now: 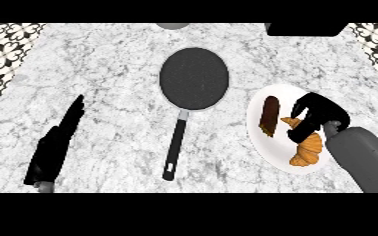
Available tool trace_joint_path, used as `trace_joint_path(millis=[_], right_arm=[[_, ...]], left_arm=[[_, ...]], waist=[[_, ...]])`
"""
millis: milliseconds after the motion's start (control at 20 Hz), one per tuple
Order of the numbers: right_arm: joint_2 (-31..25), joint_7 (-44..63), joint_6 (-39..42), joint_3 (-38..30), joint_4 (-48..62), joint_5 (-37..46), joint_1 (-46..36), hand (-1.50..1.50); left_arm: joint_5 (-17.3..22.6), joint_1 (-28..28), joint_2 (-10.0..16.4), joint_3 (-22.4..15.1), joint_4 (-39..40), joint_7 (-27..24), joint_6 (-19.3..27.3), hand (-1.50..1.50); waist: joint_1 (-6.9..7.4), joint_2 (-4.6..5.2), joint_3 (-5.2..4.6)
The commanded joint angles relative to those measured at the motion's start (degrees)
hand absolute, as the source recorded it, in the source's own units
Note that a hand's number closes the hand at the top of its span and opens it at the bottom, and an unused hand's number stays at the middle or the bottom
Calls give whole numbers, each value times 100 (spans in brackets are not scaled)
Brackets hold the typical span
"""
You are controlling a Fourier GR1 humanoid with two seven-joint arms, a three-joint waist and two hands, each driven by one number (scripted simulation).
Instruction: Pick the croissant from the plate and place it in the pan
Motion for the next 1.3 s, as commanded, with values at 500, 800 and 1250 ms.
trace_joint_path(millis=[500,800,1250], right_arm=[[-361,-1532,-2352,-81,-1328,2075,-980,150],[523,-2178,-2311,-523,-302,1956,-1779,150],[2341,-2112,-2487,-808,1897,1933,-3349,150]], left_arm=[[-134,238,-144,-57,57,-225,12,0],[-103,-207,-91,190,-6,187,-112,0],[-256,-133,-249,-24,-211,257,-171,0]], waist=[[-16,-13,16],[22,21,21],[189,64,21]])
